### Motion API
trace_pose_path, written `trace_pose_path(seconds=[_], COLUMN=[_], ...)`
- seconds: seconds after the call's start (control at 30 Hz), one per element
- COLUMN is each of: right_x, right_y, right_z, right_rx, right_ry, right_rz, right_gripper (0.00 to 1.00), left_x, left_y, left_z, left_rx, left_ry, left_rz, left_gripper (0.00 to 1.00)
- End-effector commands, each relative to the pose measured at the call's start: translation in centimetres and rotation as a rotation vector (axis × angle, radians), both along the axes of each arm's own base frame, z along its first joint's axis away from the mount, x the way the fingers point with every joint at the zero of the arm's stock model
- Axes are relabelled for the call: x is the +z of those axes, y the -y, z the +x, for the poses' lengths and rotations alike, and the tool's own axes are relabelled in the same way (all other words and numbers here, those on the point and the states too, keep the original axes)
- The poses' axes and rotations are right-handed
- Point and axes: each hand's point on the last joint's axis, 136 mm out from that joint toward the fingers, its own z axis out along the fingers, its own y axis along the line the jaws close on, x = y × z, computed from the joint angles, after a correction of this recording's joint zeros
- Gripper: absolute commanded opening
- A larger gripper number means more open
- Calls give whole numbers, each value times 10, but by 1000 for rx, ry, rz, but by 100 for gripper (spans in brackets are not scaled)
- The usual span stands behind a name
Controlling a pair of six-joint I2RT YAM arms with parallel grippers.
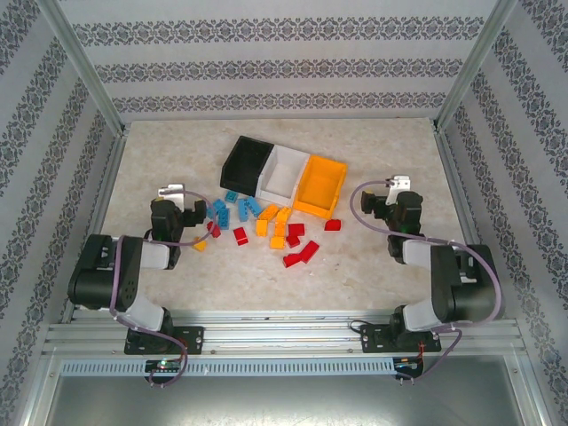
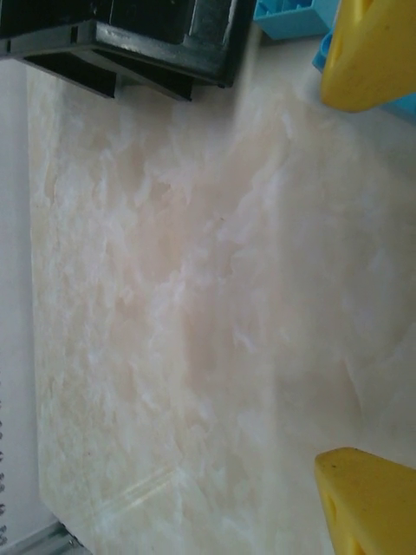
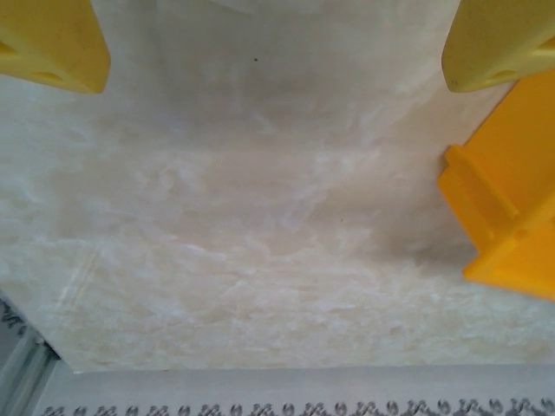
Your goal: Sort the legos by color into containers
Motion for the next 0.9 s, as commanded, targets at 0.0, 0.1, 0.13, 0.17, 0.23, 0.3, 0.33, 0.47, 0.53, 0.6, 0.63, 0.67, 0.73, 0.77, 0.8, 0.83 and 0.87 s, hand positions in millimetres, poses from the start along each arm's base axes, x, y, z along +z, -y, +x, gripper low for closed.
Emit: trace_pose_path(seconds=[0.0, 0.1, 0.13, 0.17, 0.23, 0.3, 0.33, 0.47, 0.53, 0.6, 0.63, 0.67, 0.73, 0.77, 0.8, 0.83, 0.87], right_x=[34, 52, 54, 56, 65, 73, 77, 75, 65, 54, 48, 43, 29, 24, 20, 15, 12], right_y=[20, 39, 47, 48, 41, 30, 20, -4, -24, -42, -52, -61, -76, -86, -97, -106, -111], right_z=[2, -3, -6, -7, -6, -3, -1, -8, -18, -31, -39, -45, -63, -70, -76, -82, -86], right_rx=[-128, -272, -344, -367, -338, -280, -233, -185, -146, -111, -92, -74, -55, -25, 17, 52, 73], right_ry=[-11, -87, -138, -189, -296, -353, -367, -509, -622, -711, -759, -796, -891, -924, -946, -959, -966], right_rz=[22, 144, 201, 250, 331, 422, 466, 545, 560, 543, 531, 515, 478, 472, 451, 405, 350], right_gripper=[98, 98, 98, 98, 98, 98, 98, 98, 97, 97, 96, 95, 93, 92, 91, 91, 91], left_x=[34, 57, 63, 70, 79, 85, 87, 95, 98, 98, 96, 94, 90, 89, 88, 86, 84], left_y=[-21, -36, -44, -47, -45, -34, -29, -20, -7, 11, 21, 29, 54, 65, 75, 84, 89], left_z=[4, 2, -1, -2, -1, 4, 6, 3, 2, 1, -1, -2, -7, -9, -12, -16, -19], left_rx=[117, 244, 314, 350, 375, 339, 331, 363, 325, 255, 227, 202, 103, 62, 20, -10, -28], left_ry=[9, -19, -51, -76, -158, -231, -261, -299, -310, -356, -391, -417, -465, -479, -490, -498, -507], left_rz=[-2, -64, -95, -117, -164, -210, -231, -263, -338, -400, -415, -417, -410, -397, -375, -348, -329], left_gripper=[100, 100, 100, 100, 100, 100, 100, 100, 100, 100, 100, 100, 100, 100, 100, 100, 100])
